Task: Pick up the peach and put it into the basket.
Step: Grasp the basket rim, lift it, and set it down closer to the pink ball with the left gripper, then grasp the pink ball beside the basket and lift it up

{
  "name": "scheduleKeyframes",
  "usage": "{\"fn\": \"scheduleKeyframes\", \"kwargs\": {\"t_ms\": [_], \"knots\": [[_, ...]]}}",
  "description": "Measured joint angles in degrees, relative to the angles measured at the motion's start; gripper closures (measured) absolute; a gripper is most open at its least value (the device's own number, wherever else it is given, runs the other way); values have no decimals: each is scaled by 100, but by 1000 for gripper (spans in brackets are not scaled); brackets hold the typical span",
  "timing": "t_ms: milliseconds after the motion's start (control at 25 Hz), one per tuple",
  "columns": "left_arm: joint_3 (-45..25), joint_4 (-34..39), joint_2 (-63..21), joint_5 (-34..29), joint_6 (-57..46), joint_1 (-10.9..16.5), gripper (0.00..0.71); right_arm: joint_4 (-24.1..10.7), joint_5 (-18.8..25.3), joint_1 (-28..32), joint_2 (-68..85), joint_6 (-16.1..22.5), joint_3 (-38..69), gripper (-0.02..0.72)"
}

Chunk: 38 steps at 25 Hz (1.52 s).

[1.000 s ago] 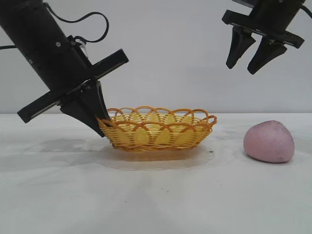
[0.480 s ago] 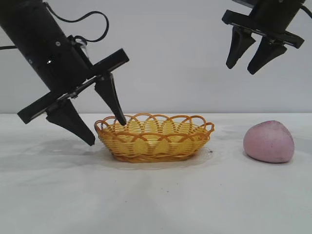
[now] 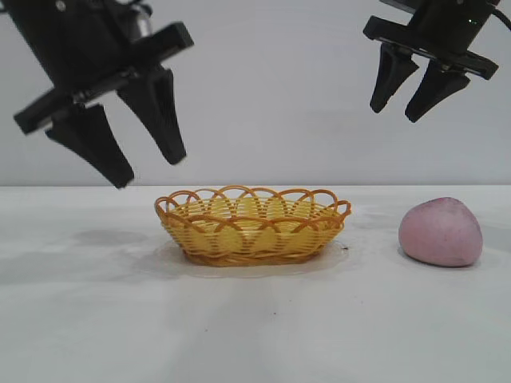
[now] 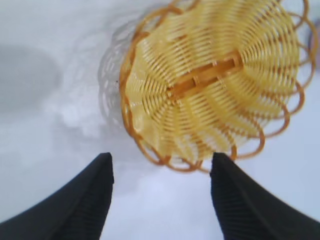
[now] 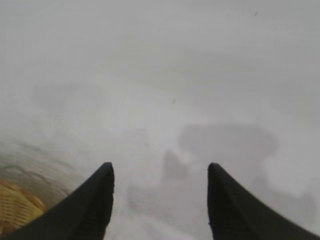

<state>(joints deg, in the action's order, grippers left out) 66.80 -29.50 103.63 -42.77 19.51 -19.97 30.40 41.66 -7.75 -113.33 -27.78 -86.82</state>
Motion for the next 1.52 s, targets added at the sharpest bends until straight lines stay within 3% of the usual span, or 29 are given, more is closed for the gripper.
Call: {"fn": "scheduleKeyframes", "kwargs": {"t_ms": [280, 480, 600, 920, 1080, 1200, 1520], "knots": [[938, 2069, -3, -1367, -416, 0, 350, 0, 60, 0, 0, 0, 0, 311], [1220, 2922, -13, -1668, -592, 24, 350, 0, 83, 0, 0, 0, 0, 311], [1230, 3037, -16, -1700, -675, 278, 350, 0, 83, 0, 0, 0, 0, 311], [1230, 3049, -16, -2011, -726, 1700, 350, 0, 120, 0, 0, 0, 0, 311], [1230, 2924, -25, -2215, -726, 2199, 350, -27, 180, 0, 0, 0, 0, 311], [1230, 2904, -25, -2462, -726, 2329, 350, -49, 215, 0, 0, 0, 0, 311], [1219, 2743, -666, -2666, -763, 2341, 350, -76, 258, 0, 0, 0, 0, 311]]}}
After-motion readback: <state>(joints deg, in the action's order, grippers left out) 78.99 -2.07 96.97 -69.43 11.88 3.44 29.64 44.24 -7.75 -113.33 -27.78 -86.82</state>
